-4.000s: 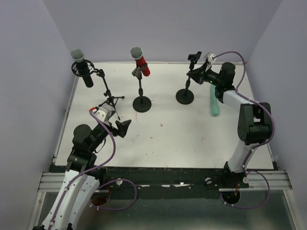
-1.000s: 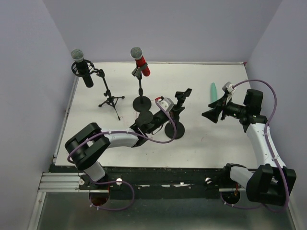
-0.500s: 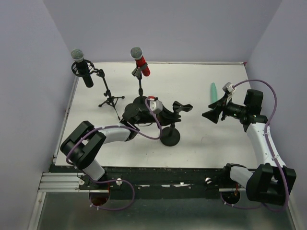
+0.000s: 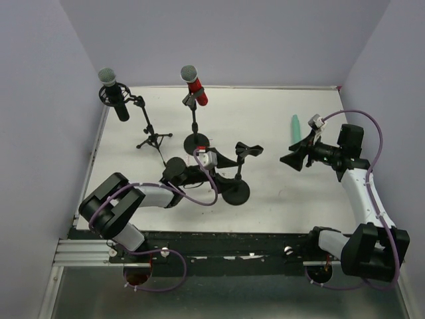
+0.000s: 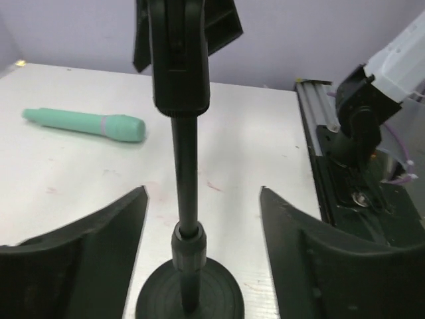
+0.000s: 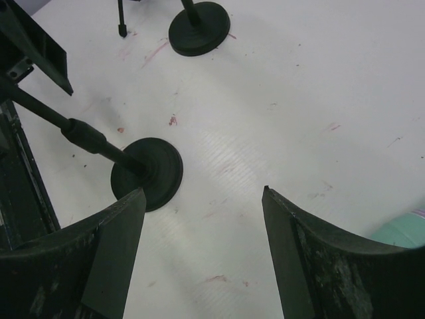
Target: Attach the microphones to the stand
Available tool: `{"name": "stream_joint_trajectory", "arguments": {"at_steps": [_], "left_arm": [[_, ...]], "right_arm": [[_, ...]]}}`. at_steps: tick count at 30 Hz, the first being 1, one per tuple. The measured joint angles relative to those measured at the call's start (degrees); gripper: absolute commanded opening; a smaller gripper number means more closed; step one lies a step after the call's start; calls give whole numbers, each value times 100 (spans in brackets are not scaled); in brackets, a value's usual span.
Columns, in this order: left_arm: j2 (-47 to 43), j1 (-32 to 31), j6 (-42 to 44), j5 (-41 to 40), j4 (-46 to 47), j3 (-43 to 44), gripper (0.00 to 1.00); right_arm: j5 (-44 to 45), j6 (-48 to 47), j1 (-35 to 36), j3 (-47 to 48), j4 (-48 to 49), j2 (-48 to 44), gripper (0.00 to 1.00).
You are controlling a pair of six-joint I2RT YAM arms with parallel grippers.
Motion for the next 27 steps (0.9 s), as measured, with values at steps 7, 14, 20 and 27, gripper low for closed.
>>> {"name": "stream_joint_trajectory", "arguments": {"at_steps": [7, 14, 20, 27], "left_arm": [[-1969, 13, -28, -1447, -535, -955, 98], [-5112, 17, -387, -3281, -3648, -745, 98], [-7396, 63, -1084, -4411, -5967, -868, 98], [-8955, 63, -1845, -4625, -7711, -1320, 98]], "right_arm": [[741, 498, -90, 13, 236, 227, 80], [3136, 1727, -116, 485, 649, 1515, 77], [3995, 1320, -114, 2037, 118, 2883, 73], [4428, 1438, 22, 4221, -721, 4741, 72]]}}
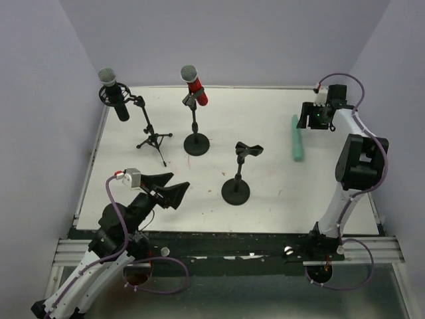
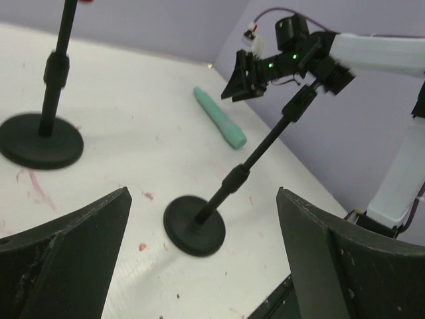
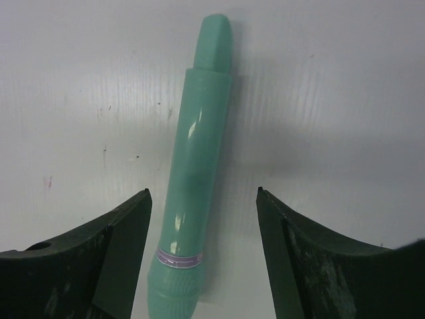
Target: Attach the microphones to the stand
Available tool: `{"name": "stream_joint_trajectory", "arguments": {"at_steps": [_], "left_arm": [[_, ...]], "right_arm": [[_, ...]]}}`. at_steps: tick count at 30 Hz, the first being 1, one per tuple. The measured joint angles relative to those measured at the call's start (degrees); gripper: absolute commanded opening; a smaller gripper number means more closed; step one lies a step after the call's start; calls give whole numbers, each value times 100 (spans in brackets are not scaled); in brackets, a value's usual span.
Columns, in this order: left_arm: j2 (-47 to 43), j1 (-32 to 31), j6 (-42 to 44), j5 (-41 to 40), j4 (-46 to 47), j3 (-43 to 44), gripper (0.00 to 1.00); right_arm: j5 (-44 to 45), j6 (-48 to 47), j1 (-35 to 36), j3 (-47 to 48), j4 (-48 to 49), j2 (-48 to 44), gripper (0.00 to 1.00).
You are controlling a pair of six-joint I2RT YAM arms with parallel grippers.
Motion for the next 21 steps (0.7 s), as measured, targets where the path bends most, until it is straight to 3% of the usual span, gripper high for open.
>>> {"name": "stream_joint_trajectory", "arguments": {"at_steps": [6, 8, 9, 15, 18, 21], "left_arm": [[-7, 0, -387, -7, -756, -286, 98], [-4, 0, -492, -7, -925, -348, 98], [-7, 0, -514, -7, -953, -354, 98], [-7, 0, -656, -4, -1016, -365, 99], [-7, 0, -697, 13, -1043, -365, 98], [-7, 2, -796, 136, -1032, -365, 98]], "right_arm": [[511, 199, 439, 118, -446, 723, 71], [669, 201, 533, 131, -514, 863, 65], [723, 225, 560, 168, -518, 868, 61], [986, 214, 564, 179, -570, 911, 15], [1040, 170, 566, 175, -568, 901, 3], [1054, -2, 566, 22, -540, 778, 0]]}}
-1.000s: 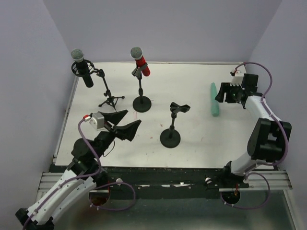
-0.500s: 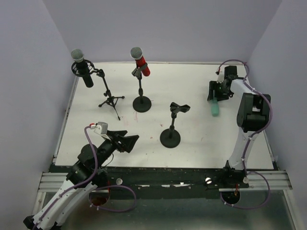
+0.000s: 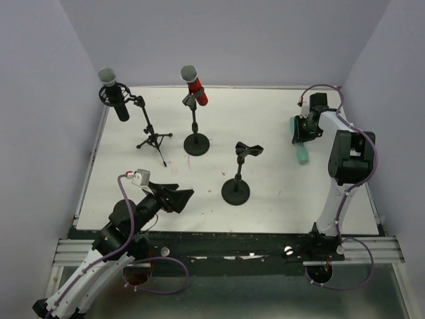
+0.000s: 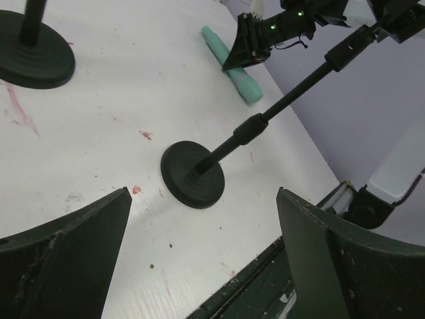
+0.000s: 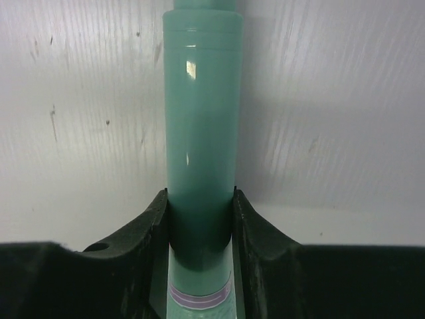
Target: Attach the microphones to the stand
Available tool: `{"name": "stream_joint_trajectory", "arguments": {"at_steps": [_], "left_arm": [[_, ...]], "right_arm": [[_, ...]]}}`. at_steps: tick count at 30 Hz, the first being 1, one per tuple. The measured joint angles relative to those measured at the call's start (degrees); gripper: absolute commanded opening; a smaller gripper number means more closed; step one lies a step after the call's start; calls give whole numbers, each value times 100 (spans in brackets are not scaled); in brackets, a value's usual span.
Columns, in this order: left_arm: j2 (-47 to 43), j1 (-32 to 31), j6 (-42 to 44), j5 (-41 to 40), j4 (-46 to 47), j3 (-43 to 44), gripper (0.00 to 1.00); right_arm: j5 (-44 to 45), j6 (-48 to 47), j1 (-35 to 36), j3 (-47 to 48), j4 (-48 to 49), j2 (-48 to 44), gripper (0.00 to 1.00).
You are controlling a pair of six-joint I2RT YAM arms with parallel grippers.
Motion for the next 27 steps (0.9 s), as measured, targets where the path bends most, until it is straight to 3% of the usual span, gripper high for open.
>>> {"name": "stream_joint_trajectory", "arguments": {"at_steps": [5, 10, 14, 18, 23, 27], "left_arm": [[0, 0, -304, 588, 295, -2, 98], [160, 4, -564, 1451, 1139, -42, 98], [1019, 4, -831, 2343, 2076, -66, 99], [1749, 4, -999, 3064, 2494, 76, 99], [2479, 4, -990, 3799, 2463, 1161, 98], [3220, 7, -769, 4177, 2065, 2817, 98]], "right_arm": [[-234, -973, 2, -575, -313, -841, 0], [-492, -2382, 0, -1167, -586, -2872, 1], [-809, -3550, 0, -1097, -1045, -4197, 2], [-1467, -4795, -2, -610, -1923, -4903, 5], [-2321, -6321, 0, 330, -3003, -5283, 5], [-2782, -7375, 0, 1008, -3698, -5294, 5]]}}
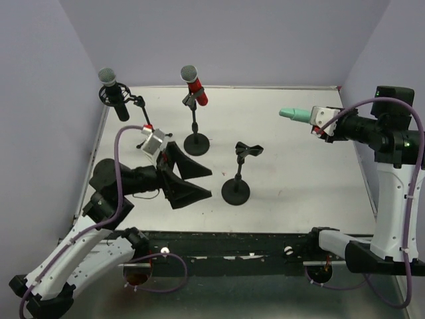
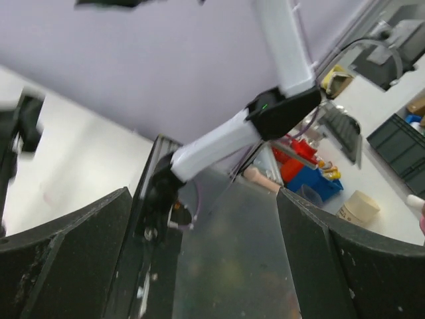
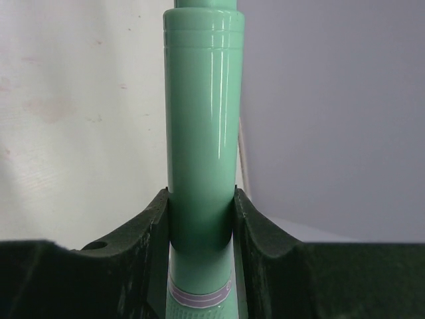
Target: Attach the microphones to the stand
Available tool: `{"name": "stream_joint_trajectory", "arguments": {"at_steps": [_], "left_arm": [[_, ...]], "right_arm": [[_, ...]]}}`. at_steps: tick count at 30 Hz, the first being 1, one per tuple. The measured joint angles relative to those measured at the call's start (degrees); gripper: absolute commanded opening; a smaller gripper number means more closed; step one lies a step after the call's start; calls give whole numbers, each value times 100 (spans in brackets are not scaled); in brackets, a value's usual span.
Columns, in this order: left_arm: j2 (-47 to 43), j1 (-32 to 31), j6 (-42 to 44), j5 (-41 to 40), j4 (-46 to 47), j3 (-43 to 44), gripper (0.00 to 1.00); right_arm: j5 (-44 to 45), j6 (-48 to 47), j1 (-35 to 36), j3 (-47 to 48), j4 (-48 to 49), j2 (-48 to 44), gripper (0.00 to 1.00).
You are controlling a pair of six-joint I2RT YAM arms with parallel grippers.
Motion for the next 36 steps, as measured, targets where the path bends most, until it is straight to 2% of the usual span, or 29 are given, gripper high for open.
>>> {"name": "stream_joint_trajectory", "arguments": {"at_steps": [5, 10, 15, 21, 29, 36], "left_arm": [[1572, 0, 160, 498, -446, 2385, 98], [3176, -83, -9, 986, -752, 3823, 98], [4986, -564, 17, 1104, -1617, 5377, 98], [6188, -750, 28, 1145, -2695, 6970, 98], [6926, -750, -103, 1338, -3410, 8006, 98], [7027, -728, 260, 1224, -3589, 7943, 98]], "right_arm": [[-302, -1102, 0, 330, -420, 107, 6], [-525, -2208, 0, 216, -592, -59, 8], [-758, -2907, 0, 225, -702, -402, 8], [-752, -3230, -79, 317, -669, -597, 8], [-428, -3366, -157, 317, -546, -673, 8], [-632, -3405, -66, 286, -623, -776, 7]]}}
